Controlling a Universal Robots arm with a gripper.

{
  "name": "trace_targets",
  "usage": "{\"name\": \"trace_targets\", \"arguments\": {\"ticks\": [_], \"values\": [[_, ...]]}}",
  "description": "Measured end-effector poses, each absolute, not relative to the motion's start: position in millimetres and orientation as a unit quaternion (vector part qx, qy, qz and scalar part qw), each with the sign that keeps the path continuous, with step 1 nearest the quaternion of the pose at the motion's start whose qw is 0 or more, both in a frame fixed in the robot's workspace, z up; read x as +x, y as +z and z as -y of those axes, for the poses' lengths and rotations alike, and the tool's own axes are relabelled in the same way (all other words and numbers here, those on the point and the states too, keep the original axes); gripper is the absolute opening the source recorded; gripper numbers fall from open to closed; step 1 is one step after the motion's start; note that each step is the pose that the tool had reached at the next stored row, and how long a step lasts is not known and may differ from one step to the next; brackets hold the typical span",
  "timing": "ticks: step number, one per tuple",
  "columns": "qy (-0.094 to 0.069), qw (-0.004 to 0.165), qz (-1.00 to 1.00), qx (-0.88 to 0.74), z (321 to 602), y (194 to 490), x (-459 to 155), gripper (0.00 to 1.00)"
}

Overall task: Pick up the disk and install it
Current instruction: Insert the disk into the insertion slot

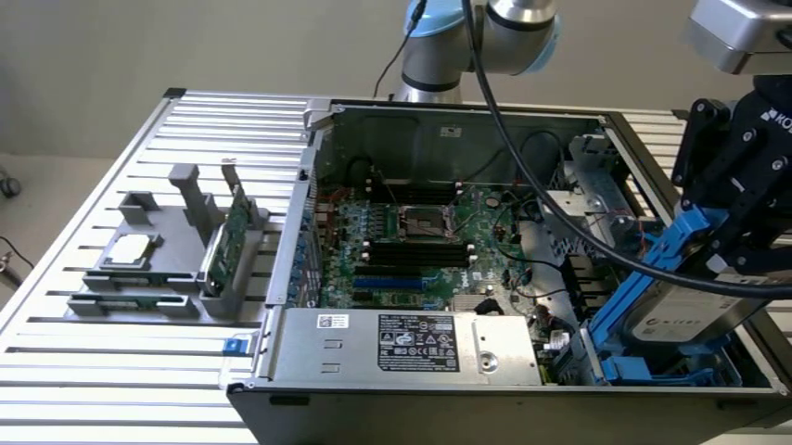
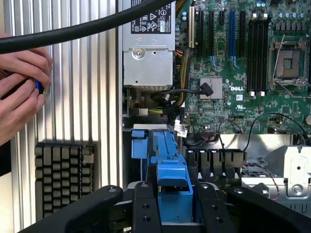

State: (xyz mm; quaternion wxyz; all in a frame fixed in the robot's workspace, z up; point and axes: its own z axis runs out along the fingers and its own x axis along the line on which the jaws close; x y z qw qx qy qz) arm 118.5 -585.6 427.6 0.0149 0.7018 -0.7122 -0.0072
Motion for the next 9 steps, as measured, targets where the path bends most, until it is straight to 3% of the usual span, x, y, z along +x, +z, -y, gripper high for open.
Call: {"name": "trace_targets", "arguments": {"ticks": [9], "values": [[-0.007,0.015,0.713,0.701,588.1,422.2,116.9,0.33]]}}
